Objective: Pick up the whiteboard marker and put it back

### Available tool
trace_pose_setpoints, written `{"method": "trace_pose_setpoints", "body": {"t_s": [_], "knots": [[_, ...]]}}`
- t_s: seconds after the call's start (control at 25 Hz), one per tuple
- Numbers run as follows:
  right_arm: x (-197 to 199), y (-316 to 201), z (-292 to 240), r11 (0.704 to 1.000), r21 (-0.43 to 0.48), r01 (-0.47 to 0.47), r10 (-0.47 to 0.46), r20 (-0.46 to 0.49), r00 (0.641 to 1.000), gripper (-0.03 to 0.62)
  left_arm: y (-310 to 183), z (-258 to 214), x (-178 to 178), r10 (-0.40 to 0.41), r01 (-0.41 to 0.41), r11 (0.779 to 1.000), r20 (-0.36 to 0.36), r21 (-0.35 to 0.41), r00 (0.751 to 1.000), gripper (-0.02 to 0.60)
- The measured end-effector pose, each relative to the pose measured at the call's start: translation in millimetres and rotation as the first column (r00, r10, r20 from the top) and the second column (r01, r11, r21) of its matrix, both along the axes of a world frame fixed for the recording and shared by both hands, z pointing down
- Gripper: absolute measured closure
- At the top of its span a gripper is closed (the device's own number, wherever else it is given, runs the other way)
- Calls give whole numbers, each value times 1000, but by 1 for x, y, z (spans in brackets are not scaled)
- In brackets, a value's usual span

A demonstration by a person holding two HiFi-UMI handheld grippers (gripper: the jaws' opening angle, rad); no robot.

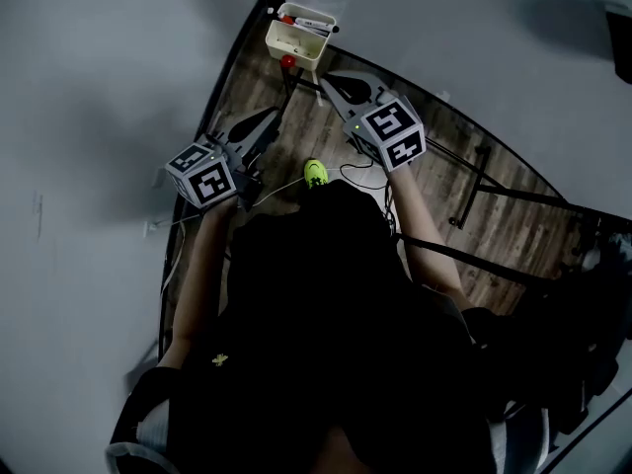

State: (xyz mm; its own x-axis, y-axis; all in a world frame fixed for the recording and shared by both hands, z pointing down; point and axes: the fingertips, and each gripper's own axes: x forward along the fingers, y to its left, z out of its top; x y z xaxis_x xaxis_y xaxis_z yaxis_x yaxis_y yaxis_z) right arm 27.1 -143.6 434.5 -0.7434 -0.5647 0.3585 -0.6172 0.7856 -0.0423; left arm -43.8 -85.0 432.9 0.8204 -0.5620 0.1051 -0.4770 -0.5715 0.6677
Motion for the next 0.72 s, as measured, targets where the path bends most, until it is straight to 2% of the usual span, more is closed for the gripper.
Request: {"method": "trace_pose_setpoints", "body": {"t_s": [0.28,0.48,0.72], "knots": [[-4,39,0,1000,-18,-13,12,-14,1000,588,28,-11,7,47,-46,998,-21,30,999,575],[-16,66,-7,999,-12,-32,32,11,999,588,47,-21,-9,36,-34,997,-29,67,999,575],[-37,117,-6,998,-20,-64,64,18,998,588,99,-24,-26,79,-76,995,-39,70,996,575]]}}
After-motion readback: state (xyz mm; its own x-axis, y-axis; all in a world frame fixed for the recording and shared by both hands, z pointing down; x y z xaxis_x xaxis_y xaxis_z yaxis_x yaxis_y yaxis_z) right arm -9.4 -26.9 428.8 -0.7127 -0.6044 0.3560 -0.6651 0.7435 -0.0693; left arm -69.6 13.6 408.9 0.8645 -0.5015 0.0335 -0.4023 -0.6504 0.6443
